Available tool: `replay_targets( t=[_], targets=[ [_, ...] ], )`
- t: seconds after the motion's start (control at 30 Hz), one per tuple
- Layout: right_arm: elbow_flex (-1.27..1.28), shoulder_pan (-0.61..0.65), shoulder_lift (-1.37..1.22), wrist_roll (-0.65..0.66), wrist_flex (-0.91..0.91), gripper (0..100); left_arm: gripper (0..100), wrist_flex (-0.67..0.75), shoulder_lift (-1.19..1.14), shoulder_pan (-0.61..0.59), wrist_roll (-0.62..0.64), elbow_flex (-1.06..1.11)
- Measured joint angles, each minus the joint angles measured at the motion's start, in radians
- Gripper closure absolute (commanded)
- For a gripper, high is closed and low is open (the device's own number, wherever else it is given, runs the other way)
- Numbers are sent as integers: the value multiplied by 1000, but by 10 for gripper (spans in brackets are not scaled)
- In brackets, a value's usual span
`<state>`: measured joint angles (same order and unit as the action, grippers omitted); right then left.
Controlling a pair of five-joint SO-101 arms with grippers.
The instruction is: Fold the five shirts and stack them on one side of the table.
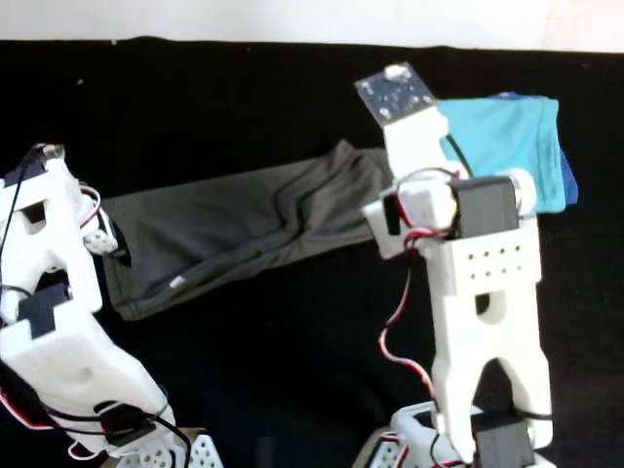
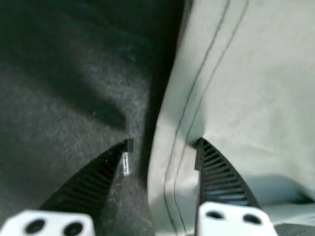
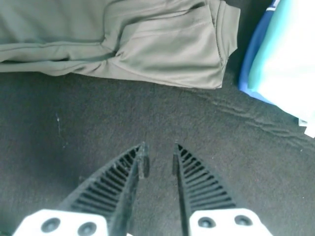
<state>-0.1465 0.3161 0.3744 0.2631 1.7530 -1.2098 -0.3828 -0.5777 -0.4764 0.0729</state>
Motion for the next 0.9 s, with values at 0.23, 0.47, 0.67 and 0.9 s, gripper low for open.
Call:
replay_targets(
  t=[0.23,0.47,0.67,0.9],
  targets=[
    [2,0,75,0,0,911,790,-17,-57,54,-3,-38],
    [5,-12,173,0,0,911,790,-86,-60,213,40,-40],
    [57,-101,187,0,0,911,928,-107,-61,255,49,-40],
    [120,-203,187,0,0,939,991,-110,-63,210,15,-38]
  ],
)
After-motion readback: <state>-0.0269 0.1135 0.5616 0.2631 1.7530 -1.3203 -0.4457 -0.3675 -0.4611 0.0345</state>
